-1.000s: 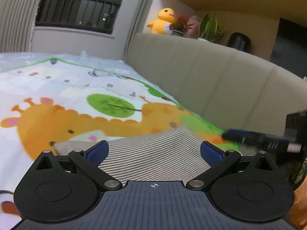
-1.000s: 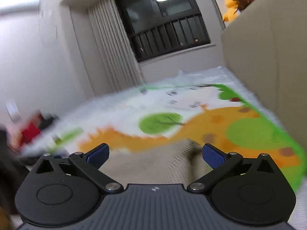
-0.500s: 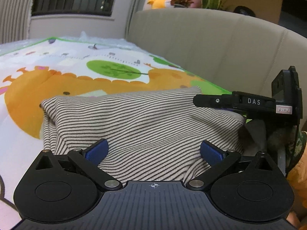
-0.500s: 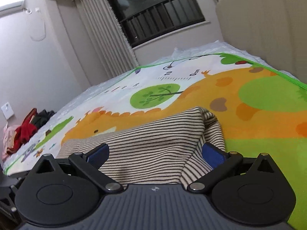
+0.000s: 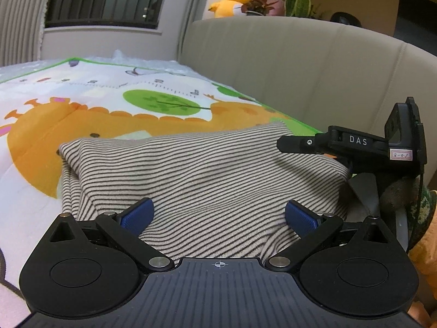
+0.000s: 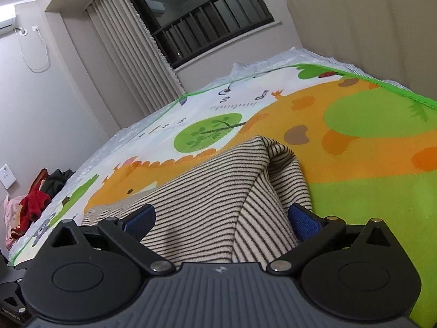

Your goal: Fold clothes

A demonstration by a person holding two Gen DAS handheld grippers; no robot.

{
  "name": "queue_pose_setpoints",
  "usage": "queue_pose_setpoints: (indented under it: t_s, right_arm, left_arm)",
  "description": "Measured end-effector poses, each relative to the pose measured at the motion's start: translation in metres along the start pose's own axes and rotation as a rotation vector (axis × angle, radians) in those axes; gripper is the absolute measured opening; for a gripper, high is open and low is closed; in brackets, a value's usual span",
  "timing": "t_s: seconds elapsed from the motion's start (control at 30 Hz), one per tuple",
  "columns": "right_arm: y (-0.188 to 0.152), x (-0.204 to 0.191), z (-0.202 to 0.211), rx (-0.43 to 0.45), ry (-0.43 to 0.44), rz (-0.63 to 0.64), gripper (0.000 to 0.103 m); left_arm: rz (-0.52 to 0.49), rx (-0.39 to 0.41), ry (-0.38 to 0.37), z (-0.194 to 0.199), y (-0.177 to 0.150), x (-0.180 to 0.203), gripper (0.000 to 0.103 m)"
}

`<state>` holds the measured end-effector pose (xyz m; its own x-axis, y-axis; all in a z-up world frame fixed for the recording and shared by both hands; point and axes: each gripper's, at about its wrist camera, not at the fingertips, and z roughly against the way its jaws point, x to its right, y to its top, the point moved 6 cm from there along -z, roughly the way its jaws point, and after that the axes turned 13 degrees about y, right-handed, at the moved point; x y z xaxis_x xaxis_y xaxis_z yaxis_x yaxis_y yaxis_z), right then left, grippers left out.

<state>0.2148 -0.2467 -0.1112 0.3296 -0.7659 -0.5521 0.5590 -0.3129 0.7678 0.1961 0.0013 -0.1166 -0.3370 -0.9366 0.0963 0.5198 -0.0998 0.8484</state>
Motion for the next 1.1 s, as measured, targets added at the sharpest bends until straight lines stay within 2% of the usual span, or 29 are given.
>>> queue_pose_setpoints:
  t_s: [0.13,0.23,0.37,0.47,0.57,0.63,0.7,0.77,0.87,0.93,1.03,1.1]
  right_arm:
    - [-0.002,-0.002,-0.001,-0.053,0.013,-0.010,0.103]
    - [-0.005,-0.007,-0.003,-0.099,0.018,0.048,0.103]
    - [-0.008,-0.008,0.001,-0.077,0.033,0.053,0.103]
    - [-0.007,-0.007,0.003,-0.066,0.044,0.040,0.103]
    - [-0.002,-0.011,0.005,-0.062,0.007,0.037,0.103]
    - [0.008,-0.016,0.017,-0.013,-0.025,0.030,0.103]
    - [0.018,-0.019,0.029,0.034,-0.047,0.055,0.103]
    - [0.027,-0.016,0.037,0.044,-0.095,0.100,0.103]
    - [0.026,0.003,0.038,-0.034,-0.124,0.078,0.103]
    - [0.012,0.017,0.033,-0.118,-0.081,-0.019,0.103]
    - [-0.005,0.006,0.038,-0.125,-0.028,0.000,0.103]
    - [-0.018,-0.012,0.039,-0.159,0.043,0.016,0.103]
  left_arm:
    - [-0.004,-0.011,0.008,0.000,0.001,0.001,0.103]
    - [0.030,-0.047,0.021,0.004,0.008,0.000,0.103]
    - [0.148,-0.096,0.019,0.033,0.022,0.002,0.103]
    - [0.184,-0.155,0.012,0.055,0.021,0.007,0.103]
    - [0.207,-0.267,-0.021,0.062,0.009,0.011,0.103]
    - [0.252,-0.331,-0.043,0.058,-0.001,0.008,0.103]
    - [0.295,-0.349,-0.034,0.052,-0.005,0.001,0.103]
    - [0.346,-0.347,-0.035,0.046,-0.005,-0.007,0.103]
    - [0.417,-0.340,-0.038,0.034,-0.001,-0.020,0.103]
    - [0.430,-0.340,-0.029,0.025,0.003,-0.027,0.103]
    - [0.416,-0.341,-0.021,0.013,0.012,-0.031,0.103]
    - [0.378,-0.340,-0.011,0.004,0.019,-0.034,0.103]
